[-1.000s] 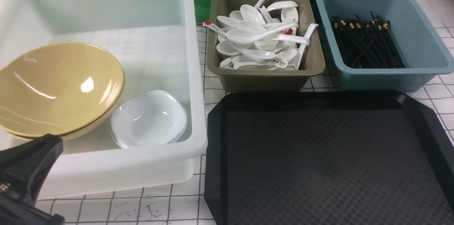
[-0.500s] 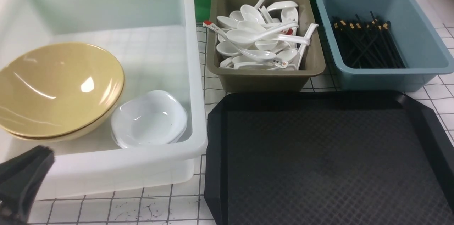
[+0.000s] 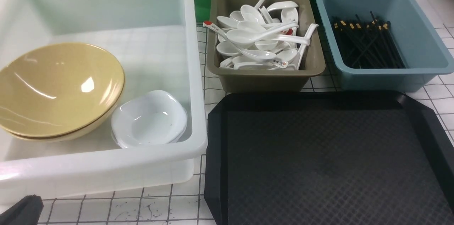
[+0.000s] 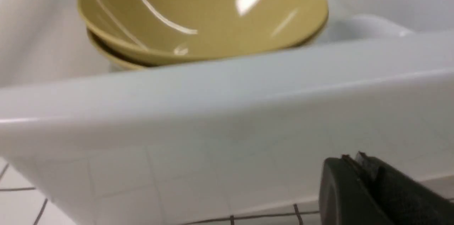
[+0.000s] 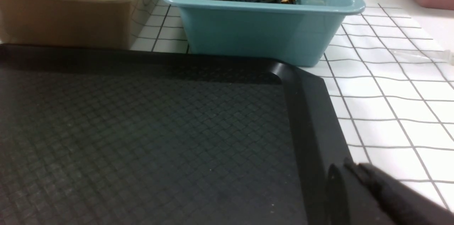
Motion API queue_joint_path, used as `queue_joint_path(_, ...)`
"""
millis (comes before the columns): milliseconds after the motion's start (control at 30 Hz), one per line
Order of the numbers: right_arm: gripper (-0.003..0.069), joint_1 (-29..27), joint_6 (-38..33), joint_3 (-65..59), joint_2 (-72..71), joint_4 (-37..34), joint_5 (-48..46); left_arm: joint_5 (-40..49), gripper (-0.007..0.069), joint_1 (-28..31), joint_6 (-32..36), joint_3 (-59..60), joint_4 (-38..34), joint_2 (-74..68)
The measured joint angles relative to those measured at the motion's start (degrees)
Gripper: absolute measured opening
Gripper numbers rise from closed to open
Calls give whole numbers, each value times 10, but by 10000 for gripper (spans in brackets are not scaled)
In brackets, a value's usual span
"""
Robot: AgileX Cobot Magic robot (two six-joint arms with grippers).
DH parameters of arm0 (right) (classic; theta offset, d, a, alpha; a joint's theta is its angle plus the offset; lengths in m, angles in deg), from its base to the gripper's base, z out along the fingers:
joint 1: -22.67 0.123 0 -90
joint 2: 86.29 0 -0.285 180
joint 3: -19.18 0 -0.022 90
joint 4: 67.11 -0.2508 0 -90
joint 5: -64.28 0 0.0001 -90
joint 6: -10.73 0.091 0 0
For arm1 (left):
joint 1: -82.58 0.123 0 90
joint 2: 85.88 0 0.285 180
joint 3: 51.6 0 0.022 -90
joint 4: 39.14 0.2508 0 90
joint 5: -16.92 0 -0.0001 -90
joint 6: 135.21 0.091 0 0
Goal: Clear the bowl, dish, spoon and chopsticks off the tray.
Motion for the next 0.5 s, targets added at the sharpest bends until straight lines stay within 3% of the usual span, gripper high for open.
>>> queue_joint_path(500,61,0,0,0,0,0,0,-7,-13,0,-7,1,7,0)
